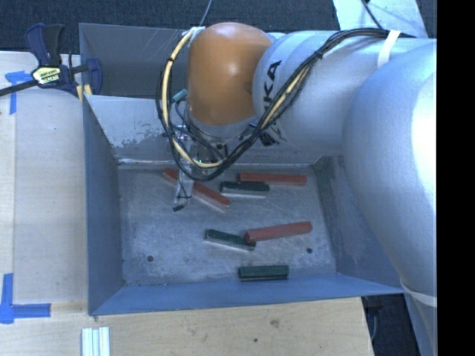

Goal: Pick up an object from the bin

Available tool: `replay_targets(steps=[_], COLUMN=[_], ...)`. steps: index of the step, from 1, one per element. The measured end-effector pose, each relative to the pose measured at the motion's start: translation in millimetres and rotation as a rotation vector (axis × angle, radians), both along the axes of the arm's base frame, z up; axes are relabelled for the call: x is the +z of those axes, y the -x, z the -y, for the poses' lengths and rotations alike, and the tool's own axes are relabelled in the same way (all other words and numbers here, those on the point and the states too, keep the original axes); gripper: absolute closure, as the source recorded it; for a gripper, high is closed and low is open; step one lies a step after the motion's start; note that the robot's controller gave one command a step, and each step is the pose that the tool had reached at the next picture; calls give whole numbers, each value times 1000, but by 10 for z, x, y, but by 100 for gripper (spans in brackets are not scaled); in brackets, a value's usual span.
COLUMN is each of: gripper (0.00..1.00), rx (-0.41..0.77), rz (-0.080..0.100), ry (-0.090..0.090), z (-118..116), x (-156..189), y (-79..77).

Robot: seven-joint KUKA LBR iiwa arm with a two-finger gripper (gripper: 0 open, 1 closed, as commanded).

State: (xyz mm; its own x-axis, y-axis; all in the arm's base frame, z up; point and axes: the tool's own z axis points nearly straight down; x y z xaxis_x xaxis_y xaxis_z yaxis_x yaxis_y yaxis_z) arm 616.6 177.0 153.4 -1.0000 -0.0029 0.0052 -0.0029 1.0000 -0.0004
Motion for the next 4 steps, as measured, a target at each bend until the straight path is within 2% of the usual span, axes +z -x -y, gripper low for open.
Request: replay_targets(steps=[1,2,3,4], gripper=[0,0,0,0], rx=[-3,-9,-209,-22], rz=[8,5,0,7], ry=[-1,1,4,0], z=[6,815,566,420], x=[48,-861,-832,-526], y=[-22,56,-84,94])
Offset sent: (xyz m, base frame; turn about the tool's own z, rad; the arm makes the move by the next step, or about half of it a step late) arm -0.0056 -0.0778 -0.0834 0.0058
